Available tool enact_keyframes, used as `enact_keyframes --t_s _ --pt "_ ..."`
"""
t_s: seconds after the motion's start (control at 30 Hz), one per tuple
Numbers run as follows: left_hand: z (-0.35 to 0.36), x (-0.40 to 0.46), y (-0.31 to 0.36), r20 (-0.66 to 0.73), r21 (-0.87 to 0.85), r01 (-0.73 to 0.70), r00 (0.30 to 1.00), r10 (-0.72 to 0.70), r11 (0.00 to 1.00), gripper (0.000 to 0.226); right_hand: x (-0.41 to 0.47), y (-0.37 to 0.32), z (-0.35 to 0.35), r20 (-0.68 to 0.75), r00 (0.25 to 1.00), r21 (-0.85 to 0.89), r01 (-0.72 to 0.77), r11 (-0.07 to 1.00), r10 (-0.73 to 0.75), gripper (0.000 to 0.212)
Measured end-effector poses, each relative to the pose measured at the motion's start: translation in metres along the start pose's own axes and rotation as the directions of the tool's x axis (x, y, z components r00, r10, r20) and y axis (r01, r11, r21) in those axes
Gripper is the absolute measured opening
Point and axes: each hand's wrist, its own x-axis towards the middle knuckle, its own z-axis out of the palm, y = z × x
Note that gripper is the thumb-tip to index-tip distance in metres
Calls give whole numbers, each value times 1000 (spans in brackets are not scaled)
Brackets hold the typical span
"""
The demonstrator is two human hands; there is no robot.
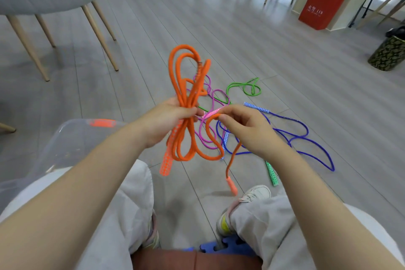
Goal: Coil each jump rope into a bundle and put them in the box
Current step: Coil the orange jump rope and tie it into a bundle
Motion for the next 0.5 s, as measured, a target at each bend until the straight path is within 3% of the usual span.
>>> enact_keyframes --t_s 0.13,0.27,0.43,0.5 --pt "14 -3 -7 209 -63 50 977 -36 997 24 0 4 9 -16 1000 -39 21 999 -22 15" --pt "18 -5 -8 252 -109 112 964 -81 988 23 -3 5 14 -95 995 -68 31 997 -37 10" --pt "17 -9 -10 341 -12 106 935 -96 994 13 -7 1 15 -76 990 -196 99 976 -116 10" --pt "18 -10 -10 355 38 72 931 -81 997 22 -7 3 14 -86 987 -245 114 963 -139 11"
